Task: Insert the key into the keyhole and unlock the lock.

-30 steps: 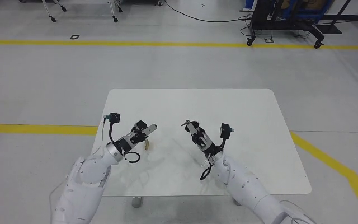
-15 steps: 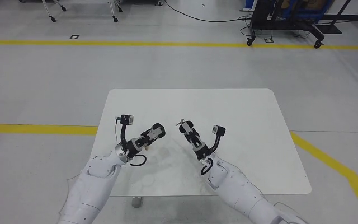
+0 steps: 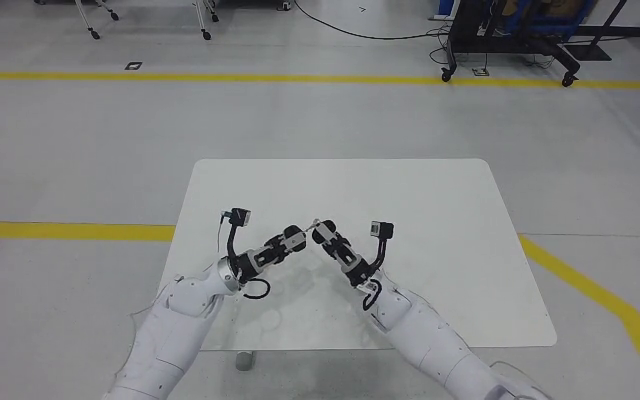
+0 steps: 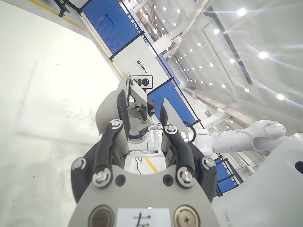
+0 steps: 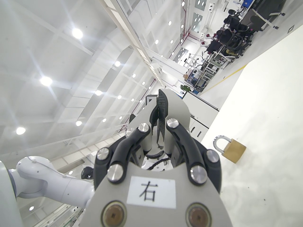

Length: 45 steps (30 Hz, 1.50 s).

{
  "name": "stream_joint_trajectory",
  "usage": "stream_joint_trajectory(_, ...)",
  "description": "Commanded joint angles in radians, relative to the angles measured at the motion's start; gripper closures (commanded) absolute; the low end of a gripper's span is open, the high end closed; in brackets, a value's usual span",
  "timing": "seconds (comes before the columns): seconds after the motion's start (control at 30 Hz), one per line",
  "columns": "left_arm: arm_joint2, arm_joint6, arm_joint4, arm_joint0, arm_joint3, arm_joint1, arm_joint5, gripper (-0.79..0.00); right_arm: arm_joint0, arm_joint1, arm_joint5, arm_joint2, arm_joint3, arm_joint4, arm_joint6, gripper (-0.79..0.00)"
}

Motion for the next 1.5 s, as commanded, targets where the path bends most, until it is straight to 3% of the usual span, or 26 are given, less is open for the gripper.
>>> stream_joint_trajectory(0.0, 0.002, 0.012, 0.030, 0.003, -0.005, 0.001, 0.003, -0.280, -0.001, -0.002, 0.000, 0.001, 0.000, 0.008, 0.026, 0.000)
stream_joint_trajectory(0.17, 0.003, 0.036, 0.056, 0.007, -0.004, 0.002, 0.009, -0.271, -0.004, -0.006, 0.000, 0.002, 0.001, 0.047, 0.086, 0.000)
stream_joint_trajectory(0.33, 0.004, 0.043, 0.061, 0.008, -0.003, 0.005, 0.009, -0.175, 0.002, -0.012, 0.000, 0.005, 0.025, 0.065, 0.130, 0.000)
stream_joint_trajectory(0.5, 0.002, 0.053, 0.063, 0.009, -0.003, 0.007, 0.008, -0.163, 0.010, -0.017, 0.002, 0.010, 0.041, 0.083, 0.168, 0.000)
stream_joint_trajectory(0.57, 0.001, 0.056, 0.065, 0.010, -0.002, 0.008, 0.008, -0.126, 0.011, -0.019, 0.004, 0.012, 0.043, 0.087, 0.179, 0.000)
stream_joint_trajectory(0.63, 0.000, 0.064, 0.065, 0.011, 0.000, 0.009, 0.012, -0.009, 0.010, -0.021, 0.003, 0.014, 0.042, 0.091, 0.189, 0.000)
stream_joint_trajectory(0.97, 0.004, 0.099, 0.082, 0.011, 0.002, 0.010, 0.034, 0.000, -0.001, -0.024, 0.000, 0.035, 0.021, 0.098, 0.226, 0.000)
stream_joint_trajectory(1.0, 0.003, 0.102, 0.081, 0.012, 0.000, 0.011, 0.035, 0.000, -0.005, -0.024, 0.000, 0.036, 0.011, 0.101, 0.232, -0.219)
stream_joint_trajectory(1.03, 0.001, 0.105, 0.078, 0.013, -0.001, 0.011, 0.036, 0.000, -0.009, -0.024, 0.000, 0.040, 0.001, 0.108, 0.235, -0.785)
stream_joint_trajectory(1.13, -0.021, 0.153, 0.092, 0.023, -0.017, 0.014, 0.060, 0.000, -0.015, -0.023, 0.000, 0.044, -0.014, 0.115, 0.240, -0.785)
stream_joint_trajectory(1.47, -0.038, 0.156, 0.085, 0.039, -0.041, 0.018, 0.073, 0.000, -0.015, -0.023, 0.000, 0.044, -0.014, 0.115, 0.240, -0.785)
